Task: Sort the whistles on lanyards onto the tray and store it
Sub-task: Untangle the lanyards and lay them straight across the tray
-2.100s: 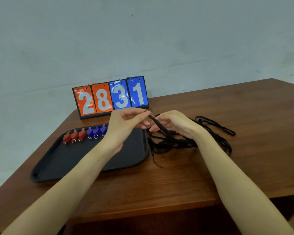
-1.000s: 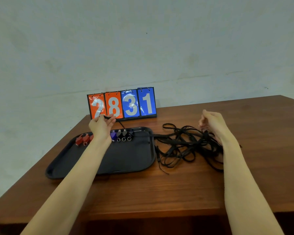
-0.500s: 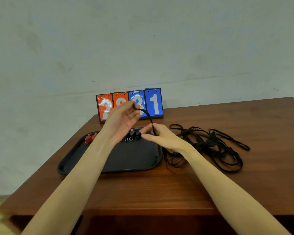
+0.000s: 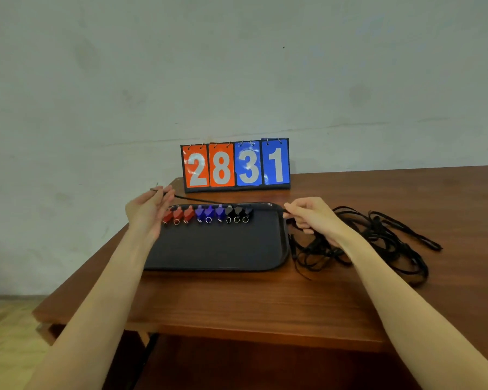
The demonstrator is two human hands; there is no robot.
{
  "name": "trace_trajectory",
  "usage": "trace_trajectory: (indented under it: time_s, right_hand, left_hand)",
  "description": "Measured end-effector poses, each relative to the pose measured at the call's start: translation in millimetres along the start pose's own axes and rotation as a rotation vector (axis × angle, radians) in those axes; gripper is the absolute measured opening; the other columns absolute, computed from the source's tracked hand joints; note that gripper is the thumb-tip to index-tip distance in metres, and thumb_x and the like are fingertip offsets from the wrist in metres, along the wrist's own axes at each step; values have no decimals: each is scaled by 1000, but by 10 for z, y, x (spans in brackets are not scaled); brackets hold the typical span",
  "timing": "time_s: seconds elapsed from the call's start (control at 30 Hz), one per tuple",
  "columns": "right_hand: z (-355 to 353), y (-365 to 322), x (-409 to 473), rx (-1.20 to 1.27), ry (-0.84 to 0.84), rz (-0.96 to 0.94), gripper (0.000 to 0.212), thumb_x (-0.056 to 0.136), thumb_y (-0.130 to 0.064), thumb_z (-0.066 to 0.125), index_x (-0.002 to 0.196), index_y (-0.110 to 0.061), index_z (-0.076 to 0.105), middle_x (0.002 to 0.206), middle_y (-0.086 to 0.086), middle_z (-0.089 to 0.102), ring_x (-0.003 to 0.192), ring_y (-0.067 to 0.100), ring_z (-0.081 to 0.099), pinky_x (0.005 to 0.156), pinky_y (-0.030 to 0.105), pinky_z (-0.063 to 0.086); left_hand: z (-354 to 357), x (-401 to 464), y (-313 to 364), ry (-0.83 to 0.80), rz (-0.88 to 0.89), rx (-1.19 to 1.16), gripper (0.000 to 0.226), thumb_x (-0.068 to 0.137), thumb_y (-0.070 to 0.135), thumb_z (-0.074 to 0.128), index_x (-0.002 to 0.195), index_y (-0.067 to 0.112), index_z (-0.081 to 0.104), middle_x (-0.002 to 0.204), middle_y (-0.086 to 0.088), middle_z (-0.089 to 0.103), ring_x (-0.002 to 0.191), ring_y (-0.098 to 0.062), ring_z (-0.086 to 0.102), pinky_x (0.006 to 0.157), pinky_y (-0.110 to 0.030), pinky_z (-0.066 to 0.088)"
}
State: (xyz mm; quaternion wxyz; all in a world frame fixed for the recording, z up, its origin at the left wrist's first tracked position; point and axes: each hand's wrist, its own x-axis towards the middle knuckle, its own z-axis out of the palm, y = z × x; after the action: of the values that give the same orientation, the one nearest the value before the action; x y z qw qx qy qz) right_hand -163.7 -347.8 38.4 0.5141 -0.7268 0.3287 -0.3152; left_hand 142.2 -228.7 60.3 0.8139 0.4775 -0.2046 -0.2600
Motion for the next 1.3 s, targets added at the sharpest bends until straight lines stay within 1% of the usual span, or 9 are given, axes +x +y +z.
trace_trajectory:
  time_s: [0.17,0.3,0.4,0.47,0.6,0.77,0.97,1.17,1.3]
  right_hand:
    - [162,-96,217,-336,67,4,18,95,-13,53,92,-6,69,69,2,65,61,9,60,55,16,46]
    - [346,-100,467,-558,248,51,20,91,-14,58,83,-5,73,74,5,71,58,11,62,70,31,58]
    - [450,-15,533,-517,339,97,24,91,-12,57,77,-2,74,73,5,72,55,10,60,72,33,57]
    - [495,51,533,-502,379,114,28,90,-8,53,71,-1,72,74,6,72,59,12,61,64,28,52]
    - [488,119,516,-603,440,103,31,90,-19,63,58,-19,63,71,0,69,68,11,62,63,26,45]
    - [449,195,506,-577,430,83,17,84,-22,72,68,-16,70,62,0,68,62,11,63,59,24,46]
    - [474,204,498,-655,450,90,10,83,-23,73,80,-14,74,75,-1,67,68,13,61,60,25,45]
    - [461,206,461,-702,440,105,12,80,-24,76,83,-12,73,89,4,71,71,14,58,59,26,43]
    - [375,146,452,-662,463,86,28,76,-34,78,92,-14,66,96,2,65,86,16,60,71,30,47]
  left_hand:
    - [-367,294,0,181,84,342,27,85,7,70,110,-3,65,103,-18,69,78,-19,70,67,-25,58]
    - [-559,405,-70,237,163,690,19,82,10,72,100,1,72,100,-15,70,85,-23,65,77,-32,55]
    - [-612,391,-120,177,208,872,6,81,7,71,84,2,74,90,-11,69,88,-21,61,71,-24,48]
    - [-653,468,-153,146,198,924,7,80,8,73,84,3,75,92,-9,71,92,-21,61,72,-26,47]
    - [-695,591,-223,128,210,1013,12,79,12,75,89,6,76,99,-9,71,98,-23,62,81,-32,49]
    - [-726,611,-279,100,284,1159,10,81,14,73,89,9,75,98,-8,71,96,-24,63,82,-33,48]
    - [-708,583,-300,109,270,1253,11,82,14,72,91,7,74,97,-10,70,88,-23,62,72,-29,45]
    - [-688,570,-320,89,308,1365,22,84,18,71,103,7,68,105,-11,69,98,-28,63,78,-34,47]
    - [-693,578,-331,99,302,1369,31,84,22,71,110,7,61,106,-11,68,99,-28,62,80,-36,48]
